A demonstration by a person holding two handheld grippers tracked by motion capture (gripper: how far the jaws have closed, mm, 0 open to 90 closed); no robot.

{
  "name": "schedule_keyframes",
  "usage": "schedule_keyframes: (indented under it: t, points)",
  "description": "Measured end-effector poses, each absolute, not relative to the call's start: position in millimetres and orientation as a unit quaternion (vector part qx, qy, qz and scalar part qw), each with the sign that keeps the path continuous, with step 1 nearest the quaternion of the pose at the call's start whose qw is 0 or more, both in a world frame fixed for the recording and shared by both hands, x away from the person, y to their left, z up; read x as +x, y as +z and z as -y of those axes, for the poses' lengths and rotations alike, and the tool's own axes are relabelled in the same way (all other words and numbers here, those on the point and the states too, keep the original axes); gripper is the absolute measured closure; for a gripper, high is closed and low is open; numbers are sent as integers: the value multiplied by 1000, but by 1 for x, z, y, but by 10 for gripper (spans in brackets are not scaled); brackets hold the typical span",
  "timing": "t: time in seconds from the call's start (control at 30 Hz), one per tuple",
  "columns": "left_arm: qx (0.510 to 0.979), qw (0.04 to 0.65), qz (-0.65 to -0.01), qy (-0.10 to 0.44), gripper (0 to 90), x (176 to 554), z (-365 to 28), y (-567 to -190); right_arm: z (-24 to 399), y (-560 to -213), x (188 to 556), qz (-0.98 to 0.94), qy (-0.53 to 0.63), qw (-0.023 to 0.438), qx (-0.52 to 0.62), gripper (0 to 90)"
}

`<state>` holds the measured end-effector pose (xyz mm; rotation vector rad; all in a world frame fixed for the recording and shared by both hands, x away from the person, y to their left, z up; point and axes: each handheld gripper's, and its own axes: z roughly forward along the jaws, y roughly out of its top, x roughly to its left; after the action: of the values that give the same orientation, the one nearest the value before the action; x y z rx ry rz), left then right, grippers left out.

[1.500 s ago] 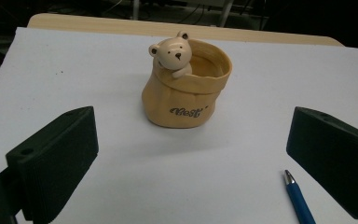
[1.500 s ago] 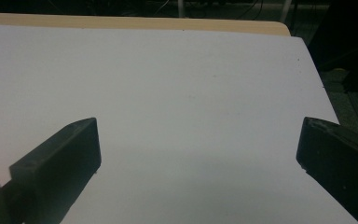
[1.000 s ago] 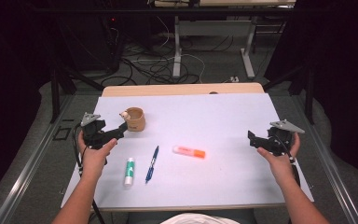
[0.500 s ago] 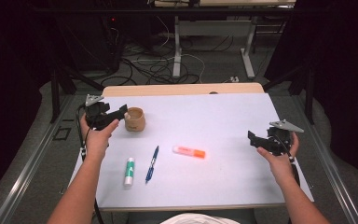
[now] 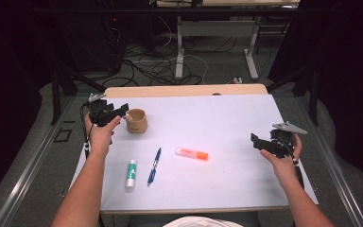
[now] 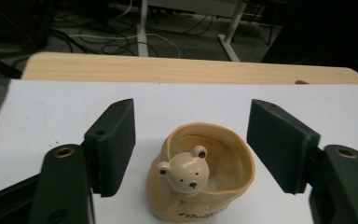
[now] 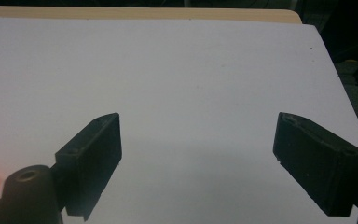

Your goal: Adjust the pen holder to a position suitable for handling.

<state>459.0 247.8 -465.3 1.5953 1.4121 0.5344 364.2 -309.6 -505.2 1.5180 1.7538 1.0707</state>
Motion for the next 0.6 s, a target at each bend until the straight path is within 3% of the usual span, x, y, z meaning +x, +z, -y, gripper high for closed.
schedule_keyframes:
  t: [0.6]
  points:
    - [650, 444, -599, 146, 406, 477, -253, -488, 312, -507, 365, -659, 400, 282, 572, 149]
